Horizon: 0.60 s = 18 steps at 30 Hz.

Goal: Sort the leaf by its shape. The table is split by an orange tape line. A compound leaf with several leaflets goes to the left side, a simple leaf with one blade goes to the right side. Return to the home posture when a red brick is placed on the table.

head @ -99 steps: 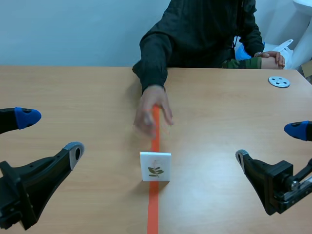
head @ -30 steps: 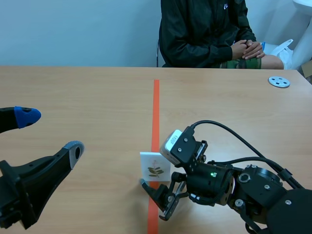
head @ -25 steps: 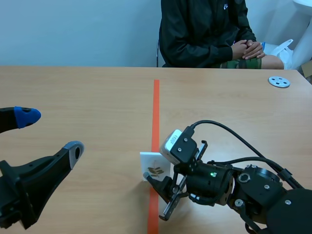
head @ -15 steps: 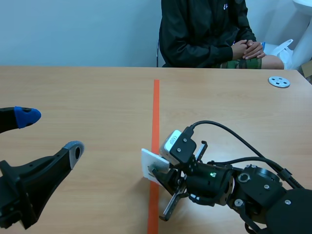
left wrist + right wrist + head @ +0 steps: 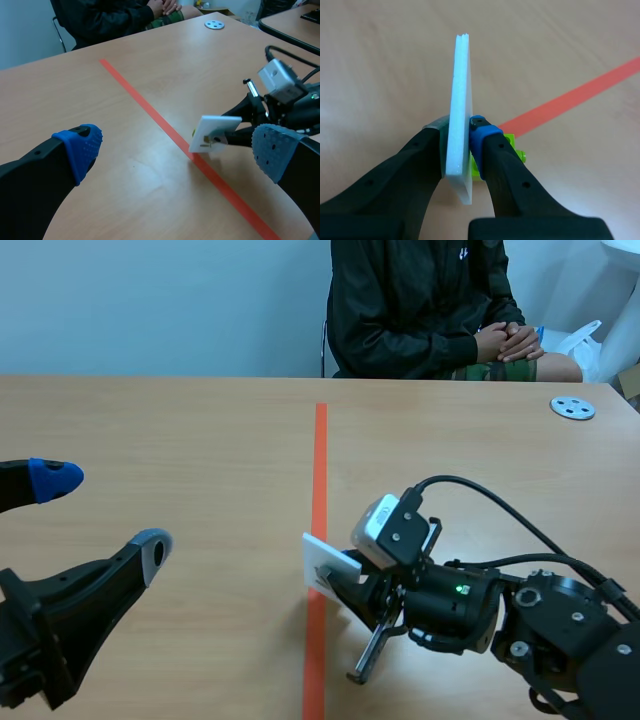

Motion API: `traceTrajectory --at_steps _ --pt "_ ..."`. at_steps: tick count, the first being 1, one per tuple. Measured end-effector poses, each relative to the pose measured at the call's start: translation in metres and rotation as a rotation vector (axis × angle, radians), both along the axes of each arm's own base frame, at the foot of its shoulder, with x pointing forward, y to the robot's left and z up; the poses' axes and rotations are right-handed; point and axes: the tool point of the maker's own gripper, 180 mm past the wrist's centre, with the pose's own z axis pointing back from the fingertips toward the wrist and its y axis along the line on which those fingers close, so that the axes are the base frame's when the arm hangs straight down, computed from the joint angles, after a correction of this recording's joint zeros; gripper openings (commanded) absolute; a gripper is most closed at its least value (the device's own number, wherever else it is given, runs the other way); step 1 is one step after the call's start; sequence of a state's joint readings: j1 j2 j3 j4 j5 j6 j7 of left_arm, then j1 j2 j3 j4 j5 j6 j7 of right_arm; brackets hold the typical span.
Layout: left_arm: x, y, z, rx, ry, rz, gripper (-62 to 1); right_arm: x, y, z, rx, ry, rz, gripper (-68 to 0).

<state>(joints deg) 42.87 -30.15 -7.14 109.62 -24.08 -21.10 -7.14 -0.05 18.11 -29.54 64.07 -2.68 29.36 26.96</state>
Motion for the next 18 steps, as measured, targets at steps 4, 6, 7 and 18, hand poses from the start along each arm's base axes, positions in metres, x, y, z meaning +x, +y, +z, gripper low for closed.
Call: traceTrajectory --at_steps 4,6,7,18 --pt "0.0 0.0 0.0 0.0 0.0 0.0 1.4 0.017 -0.024 0.026 0.076 -0.021 -0.081 -66.2" --pt "0.0 0.0 0.0 0.0 0.0 0.0 1.4 0.026 -0.041 0.035 0.093 -0.038 -0.131 -66.2" --pt "0.0 0.0 0.0 0.0 0.0 0.0 1.4 0.03 -0.051 0.039 0.092 -0.051 -0.162 -66.2" --pt "0.0 0.0 0.0 0.001 0.0 0.0 1.4 0.052 -0.153 0.064 0.139 -0.066 -0.423 -66.2"
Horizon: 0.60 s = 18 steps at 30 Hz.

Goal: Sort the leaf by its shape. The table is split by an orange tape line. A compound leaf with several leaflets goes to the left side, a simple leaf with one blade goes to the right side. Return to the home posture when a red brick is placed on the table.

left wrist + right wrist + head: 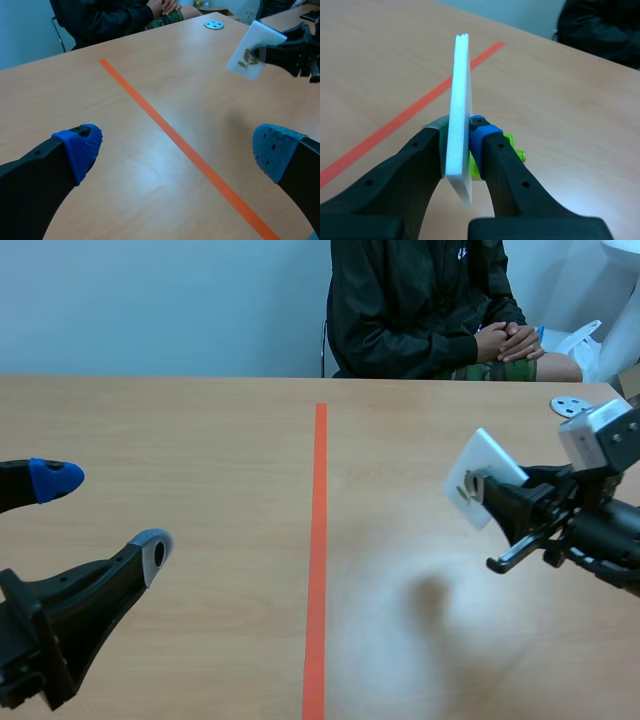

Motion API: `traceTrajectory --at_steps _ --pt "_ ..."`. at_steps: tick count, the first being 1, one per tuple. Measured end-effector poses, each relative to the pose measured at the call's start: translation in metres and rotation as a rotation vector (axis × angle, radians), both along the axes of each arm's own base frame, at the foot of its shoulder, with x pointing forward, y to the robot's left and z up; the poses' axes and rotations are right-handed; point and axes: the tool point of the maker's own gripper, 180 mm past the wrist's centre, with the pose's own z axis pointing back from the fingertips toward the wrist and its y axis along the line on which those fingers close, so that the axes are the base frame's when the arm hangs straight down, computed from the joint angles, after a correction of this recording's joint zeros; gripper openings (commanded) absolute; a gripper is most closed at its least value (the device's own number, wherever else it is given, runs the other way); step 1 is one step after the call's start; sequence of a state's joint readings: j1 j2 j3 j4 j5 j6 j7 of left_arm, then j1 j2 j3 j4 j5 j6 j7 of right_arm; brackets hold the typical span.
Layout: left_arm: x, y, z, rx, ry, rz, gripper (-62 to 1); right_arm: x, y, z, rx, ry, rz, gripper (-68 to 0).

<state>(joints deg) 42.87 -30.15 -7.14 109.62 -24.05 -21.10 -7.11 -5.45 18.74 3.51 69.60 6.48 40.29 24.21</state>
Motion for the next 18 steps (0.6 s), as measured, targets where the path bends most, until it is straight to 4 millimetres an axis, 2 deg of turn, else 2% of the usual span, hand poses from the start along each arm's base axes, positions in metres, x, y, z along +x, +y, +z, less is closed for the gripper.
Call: traceTrajectory --at_steps 5,11,18 --pt "0.0 0.0 0.0 0.0 0.0 0.0 1.4 0.006 -0.041 0.001 -0.034 0.029 -0.118 -66.0" --pt "0.0 0.0 0.0 0.0 0.0 0.0 1.4 0.014 -0.078 -0.004 -0.041 0.073 -0.3 -66.0" --pt "0.0 0.0 0.0 0.0 0.0 0.0 1.4 0.029 -0.104 -0.012 -0.034 0.107 -0.438 -66.0"
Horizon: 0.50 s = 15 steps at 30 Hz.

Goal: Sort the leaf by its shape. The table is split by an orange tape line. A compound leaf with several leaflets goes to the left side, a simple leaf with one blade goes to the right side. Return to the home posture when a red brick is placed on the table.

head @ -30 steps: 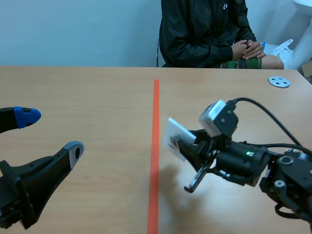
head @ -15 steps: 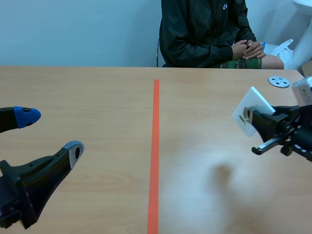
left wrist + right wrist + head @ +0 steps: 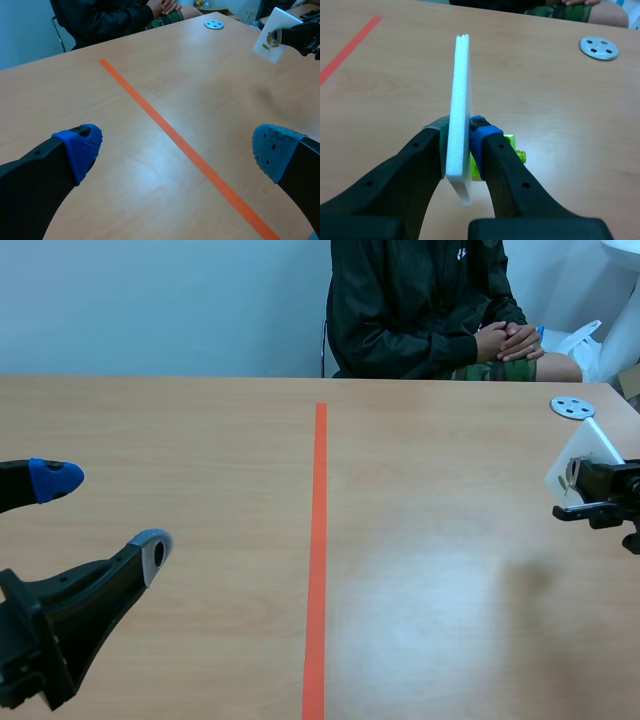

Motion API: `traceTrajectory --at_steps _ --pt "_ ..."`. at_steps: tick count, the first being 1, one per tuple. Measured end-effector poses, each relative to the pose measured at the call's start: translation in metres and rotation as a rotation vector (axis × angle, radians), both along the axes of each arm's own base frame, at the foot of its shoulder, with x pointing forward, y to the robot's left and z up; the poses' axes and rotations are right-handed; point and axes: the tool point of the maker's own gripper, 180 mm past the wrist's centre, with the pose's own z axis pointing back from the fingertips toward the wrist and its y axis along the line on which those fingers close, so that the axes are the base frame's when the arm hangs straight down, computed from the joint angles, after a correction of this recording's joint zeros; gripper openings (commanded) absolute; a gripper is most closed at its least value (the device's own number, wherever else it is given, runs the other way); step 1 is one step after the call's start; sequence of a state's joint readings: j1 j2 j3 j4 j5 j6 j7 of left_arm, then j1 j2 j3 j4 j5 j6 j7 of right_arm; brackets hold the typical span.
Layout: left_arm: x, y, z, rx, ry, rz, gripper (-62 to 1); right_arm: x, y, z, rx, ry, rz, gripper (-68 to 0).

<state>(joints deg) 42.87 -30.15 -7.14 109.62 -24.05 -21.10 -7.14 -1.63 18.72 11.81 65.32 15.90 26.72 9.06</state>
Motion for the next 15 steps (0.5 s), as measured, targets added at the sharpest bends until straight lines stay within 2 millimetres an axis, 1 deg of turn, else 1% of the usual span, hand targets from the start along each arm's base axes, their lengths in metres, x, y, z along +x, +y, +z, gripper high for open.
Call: traceTrajectory --at_steps 2,7,9,12,14,15 --pt "0.0 0.0 0.0 0.0 0.0 0.0 1.4 0.007 -0.006 -0.003 0.018 0.005 -0.023 -66.1" --pt "0.0 0.0 0.0 0.0 0.0 0.0 1.4 0.024 -0.017 -0.021 0.07 0.038 -0.079 -66.1" --pt "0.0 0.0 0.0 0.0 0.0 0.0 1.4 0.029 -0.028 -0.026 0.075 0.038 -0.138 -66.1" --pt "0.0 0.0 0.0 0.0 0.0 0.0 1.4 0.038 -0.042 -0.026 0.075 0.014 -0.206 -66.1" --pt "0.0 0.0 0.0 0.0 0.0 0.0 1.4 0.045 -0.043 -0.031 0.035 0.029 -0.214 -66.1" --pt "0.0 0.0 0.0 0.0 0.0 0.0 1.4 0.049 -0.039 -0.033 0.025 0.033 -0.197 -66.1"
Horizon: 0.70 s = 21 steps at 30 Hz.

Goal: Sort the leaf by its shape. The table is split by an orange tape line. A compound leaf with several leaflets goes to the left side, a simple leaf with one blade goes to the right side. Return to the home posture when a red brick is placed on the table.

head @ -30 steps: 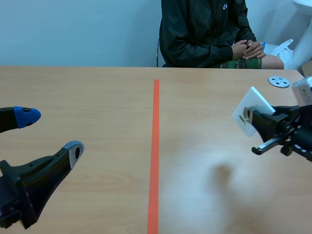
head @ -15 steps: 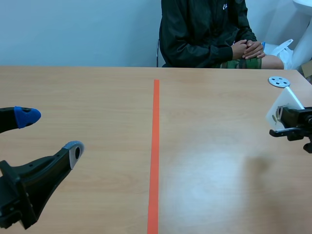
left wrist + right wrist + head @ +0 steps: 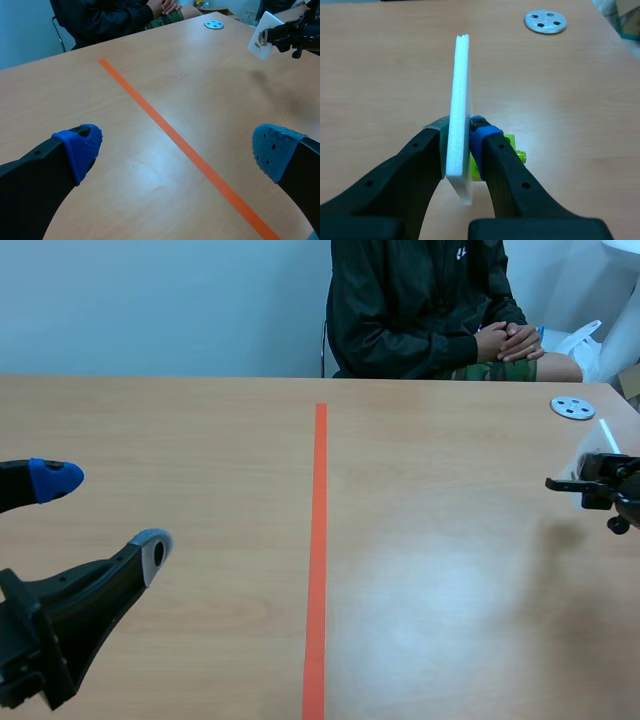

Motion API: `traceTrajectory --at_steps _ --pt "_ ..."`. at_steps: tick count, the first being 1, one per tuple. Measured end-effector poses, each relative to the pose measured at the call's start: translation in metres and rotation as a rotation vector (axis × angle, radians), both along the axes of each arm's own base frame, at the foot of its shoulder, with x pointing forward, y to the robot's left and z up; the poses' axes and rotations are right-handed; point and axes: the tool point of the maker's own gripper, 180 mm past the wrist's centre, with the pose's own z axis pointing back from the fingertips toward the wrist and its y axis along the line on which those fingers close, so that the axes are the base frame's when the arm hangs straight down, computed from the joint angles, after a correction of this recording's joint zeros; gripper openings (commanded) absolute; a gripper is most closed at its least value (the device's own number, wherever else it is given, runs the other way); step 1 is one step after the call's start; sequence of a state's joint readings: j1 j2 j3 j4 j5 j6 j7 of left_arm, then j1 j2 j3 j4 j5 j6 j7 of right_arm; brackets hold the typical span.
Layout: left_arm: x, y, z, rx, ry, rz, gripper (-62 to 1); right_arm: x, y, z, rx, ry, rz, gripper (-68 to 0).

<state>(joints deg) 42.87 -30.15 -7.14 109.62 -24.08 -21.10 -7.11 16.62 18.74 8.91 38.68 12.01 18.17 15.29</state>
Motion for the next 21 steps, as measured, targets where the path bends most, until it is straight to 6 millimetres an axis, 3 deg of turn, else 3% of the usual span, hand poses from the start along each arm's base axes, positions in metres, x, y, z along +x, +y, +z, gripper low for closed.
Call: traceTrajectory --at_steps 6,16,21 --pt "0.0 0.0 0.0 0.0 0.0 0.0 1.4 0.011 0.012 -0.006 -0.064 -0.005 0.011 -66.1" --pt "0.0 0.0 0.0 0.0 0.0 0.0 1.4 -0.001 0.005 -0.026 -0.096 0.062 -0.013 -65.9" --pt "0.0 0.0 0.0 0.0 0.0 0.0 1.4 -0.011 -0.001 -0.038 -0.105 0.123 -0.019 -60.8"
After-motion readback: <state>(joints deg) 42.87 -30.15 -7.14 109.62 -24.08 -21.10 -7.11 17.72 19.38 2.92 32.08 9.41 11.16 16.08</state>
